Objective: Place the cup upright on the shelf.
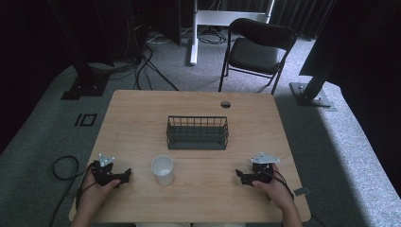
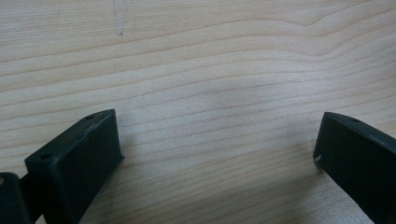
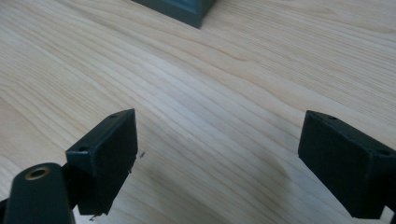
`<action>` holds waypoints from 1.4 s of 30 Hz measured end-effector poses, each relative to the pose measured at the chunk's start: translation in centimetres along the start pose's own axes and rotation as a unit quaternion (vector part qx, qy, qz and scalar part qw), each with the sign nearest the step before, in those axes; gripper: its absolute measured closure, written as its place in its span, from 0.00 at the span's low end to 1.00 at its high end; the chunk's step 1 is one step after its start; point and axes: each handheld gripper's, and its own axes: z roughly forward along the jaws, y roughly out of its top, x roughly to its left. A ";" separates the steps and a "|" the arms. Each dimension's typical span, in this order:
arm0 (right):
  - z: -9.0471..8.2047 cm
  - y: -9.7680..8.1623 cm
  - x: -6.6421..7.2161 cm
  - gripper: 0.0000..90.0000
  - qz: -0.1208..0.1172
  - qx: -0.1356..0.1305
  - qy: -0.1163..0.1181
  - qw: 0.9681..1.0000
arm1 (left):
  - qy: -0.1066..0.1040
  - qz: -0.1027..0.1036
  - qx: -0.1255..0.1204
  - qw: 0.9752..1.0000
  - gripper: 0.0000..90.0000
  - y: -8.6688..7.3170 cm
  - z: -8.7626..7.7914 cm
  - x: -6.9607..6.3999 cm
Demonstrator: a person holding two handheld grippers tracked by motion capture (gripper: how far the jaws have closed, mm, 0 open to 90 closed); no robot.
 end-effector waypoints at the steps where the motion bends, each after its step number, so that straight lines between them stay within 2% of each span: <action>1: 0.0 0.0 0.0 0.13 0.000 0.000 0.000 1.000 | 0.000 0.000 0.000 1.000 0.01 0.0 0.0 0.0; 7: 0.4 0.6 1.0 0.13 -0.013 0.002 0.014 1.000 | 0.000 0.000 0.000 1.000 0.01 0.0 0.0 0.0; 10: 0.3 1.2 1.6 0.13 -0.018 -0.009 0.025 0.999 | 0.000 0.000 0.000 1.000 0.01 0.0 0.0 0.0; 20: 0.4 2.3 3.4 0.13 -0.039 -0.020 0.049 0.998 | 0.000 0.000 0.000 1.000 0.01 0.0 0.0 0.0; 42: 1.2 4.0 6.8 0.13 -0.078 -0.035 0.101 0.991 | 0.000 0.000 0.000 1.000 0.01 0.0 0.0 0.0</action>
